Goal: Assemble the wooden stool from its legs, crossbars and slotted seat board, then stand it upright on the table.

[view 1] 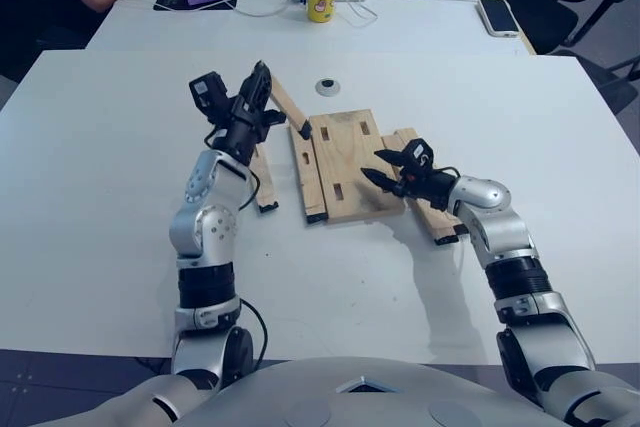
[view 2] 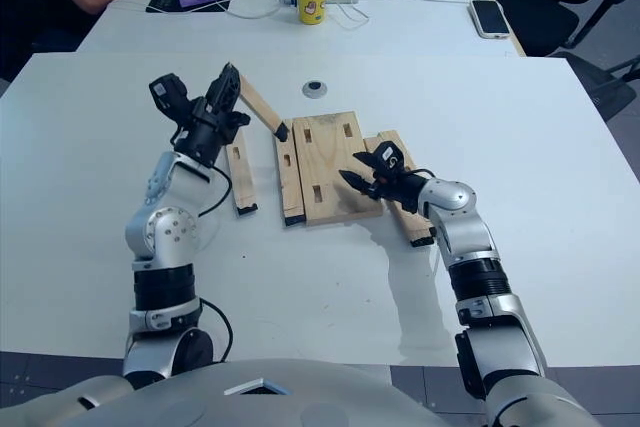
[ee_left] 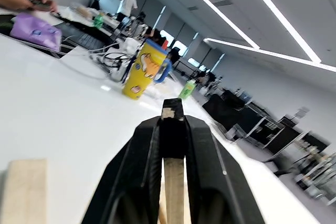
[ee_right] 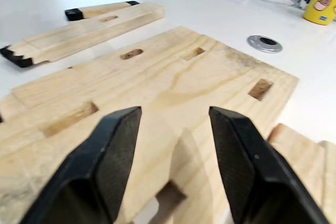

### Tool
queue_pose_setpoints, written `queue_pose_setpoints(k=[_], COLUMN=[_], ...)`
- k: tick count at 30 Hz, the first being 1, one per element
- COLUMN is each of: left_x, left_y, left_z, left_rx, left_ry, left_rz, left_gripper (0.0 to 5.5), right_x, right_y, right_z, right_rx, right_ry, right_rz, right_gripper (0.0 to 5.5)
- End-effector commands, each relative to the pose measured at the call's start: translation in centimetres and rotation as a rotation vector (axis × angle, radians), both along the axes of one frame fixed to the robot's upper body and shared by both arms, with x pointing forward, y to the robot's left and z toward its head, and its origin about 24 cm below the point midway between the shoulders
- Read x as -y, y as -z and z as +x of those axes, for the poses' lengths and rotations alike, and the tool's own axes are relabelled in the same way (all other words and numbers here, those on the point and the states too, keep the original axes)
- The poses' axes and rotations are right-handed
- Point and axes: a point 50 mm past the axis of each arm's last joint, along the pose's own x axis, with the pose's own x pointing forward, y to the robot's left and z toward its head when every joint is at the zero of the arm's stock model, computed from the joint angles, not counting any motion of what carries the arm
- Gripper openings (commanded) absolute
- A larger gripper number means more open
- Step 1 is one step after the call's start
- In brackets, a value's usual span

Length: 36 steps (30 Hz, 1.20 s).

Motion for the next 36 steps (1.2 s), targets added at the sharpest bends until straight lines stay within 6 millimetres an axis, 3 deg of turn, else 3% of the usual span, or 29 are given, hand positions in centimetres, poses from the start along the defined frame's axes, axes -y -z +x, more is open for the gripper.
queue_pose_setpoints(k=[1,18,26,31,36], left_x=[1.1,3.1,3.4,3.0,1.8], left_y=[2.0,4.4,5.7,6.2,6.6], left_z=[-0.6,-0.1,0.1,0.3,0.4], left_rx=[-0.067,-0.161,-0.205,-0.249,-0.306], left_ry=[-0.043,-0.042,-0.057,-0.098,-0.152], left_rz=[-0.017,-0.196,-0.191,-0.053,0.237], left_gripper=[0.46,0.46,0.46,0.46,0.46], right_x=[-0.6,-2.4,-3.0,-3.0,-3.1], right_y=[-0.6,-0.7,-0.9,-0.9,-0.6], right_z=[0.5,1.0,1.3,1.4,1.0], right_rx=[0.04,0.039,0.042,0.047,0.044], right_ry=[-0.007,-0.085,-0.114,-0.112,-0.097], right_rz=[-0.006,-0.004,-0.006,-0.011,-0.008], right_gripper=[2.38,2.38,2.38,2.38,2.38])
